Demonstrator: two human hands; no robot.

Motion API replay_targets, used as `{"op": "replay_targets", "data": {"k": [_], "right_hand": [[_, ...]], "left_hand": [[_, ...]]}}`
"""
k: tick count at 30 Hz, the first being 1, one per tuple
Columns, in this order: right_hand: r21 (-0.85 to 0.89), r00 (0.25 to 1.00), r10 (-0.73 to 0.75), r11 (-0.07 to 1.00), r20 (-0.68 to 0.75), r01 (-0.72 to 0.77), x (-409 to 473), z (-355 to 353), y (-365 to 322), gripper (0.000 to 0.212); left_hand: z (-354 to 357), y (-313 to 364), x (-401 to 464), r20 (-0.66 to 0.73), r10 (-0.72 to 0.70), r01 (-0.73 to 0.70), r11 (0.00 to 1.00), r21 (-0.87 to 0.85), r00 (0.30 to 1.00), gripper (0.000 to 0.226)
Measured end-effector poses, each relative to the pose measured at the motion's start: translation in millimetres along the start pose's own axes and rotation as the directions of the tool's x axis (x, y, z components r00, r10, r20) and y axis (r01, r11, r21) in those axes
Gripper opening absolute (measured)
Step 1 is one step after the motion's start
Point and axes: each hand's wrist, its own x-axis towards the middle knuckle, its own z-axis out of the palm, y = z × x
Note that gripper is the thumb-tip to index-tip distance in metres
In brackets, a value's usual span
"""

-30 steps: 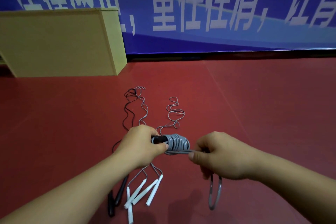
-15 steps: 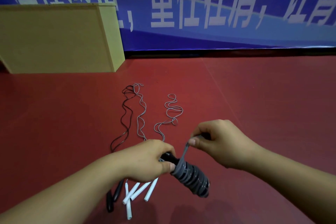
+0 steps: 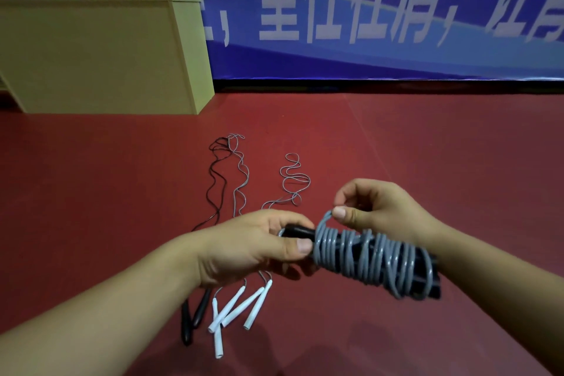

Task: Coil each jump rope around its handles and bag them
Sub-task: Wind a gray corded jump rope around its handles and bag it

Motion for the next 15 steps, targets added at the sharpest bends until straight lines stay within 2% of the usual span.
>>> {"op": "replay_targets", "data": {"k": [2,3,5,6,7,9,10,11,13,15], "right_hand": [[-0.132,0.993,-0.075,0.988,0.086,0.086,-0.9,-0.6,3.2,0.015],[-0.201,0.989,-0.111,0.971,0.094,0.128,-1.4,0.4,4.8,0.008],[-0.126,0.997,-0.029,0.991,0.068,0.037,-1.2,-0.7,8.4,0.016],[0.037,0.988,0.097,0.994,0.117,-0.102,-1.6,2.8,-0.6,0.02],[0.025,0.986,0.068,0.997,0.152,-0.072,-3.0,4.7,-1.1,0.021],[-0.072,0.981,0.101,0.993,0.163,-0.091,-3.0,10.4,-3.3,0.022],[-0.205,0.993,0.026,0.979,0.111,-0.003,-3.3,13.6,-2.1,0.018],[-0.227,0.993,0.016,0.974,0.121,0.012,-2.5,16.6,-0.3,0.013],[-0.312,0.972,0.034,0.949,0.231,0.041,-2.4,17.9,1.2,0.008],[-0.369,0.957,0.062,0.928,0.282,0.049,-4.1,19.9,-4.4,0.006]], "left_hand": [[-0.7,0.9,-1.6,0.036,0.026,-0.02,0.988,-0.152,0.999,0.042],[-0.6,0.9,-2.0,0.041,0.038,-0.03,0.981,-0.191,0.998,0.043],[1.5,-0.2,-0.9,-0.009,0.038,-0.039,0.976,-0.216,0.999,0.036],[3.0,-0.4,0.5,-0.062,0.029,-0.042,0.974,-0.223,0.998,0.031],[5.0,-0.4,1.8,-0.121,0.015,-0.044,0.97,-0.237,0.992,0.026],[8.1,0.1,5.1,-0.219,-0.003,-0.056,0.962,-0.266,0.976,0.026],[9.5,0.0,6.8,-0.261,-0.01,-0.063,0.961,-0.268,0.965,0.026],[10.8,0.2,8.4,-0.305,-0.019,-0.063,0.964,-0.259,0.952,0.026],[11.9,-0.3,11.7,-0.401,-0.043,-0.051,0.974,-0.219,0.915,0.022],[11.4,-2.1,15.3,-0.491,-0.059,-0.028,0.986,-0.167,0.869,0.016]]}}
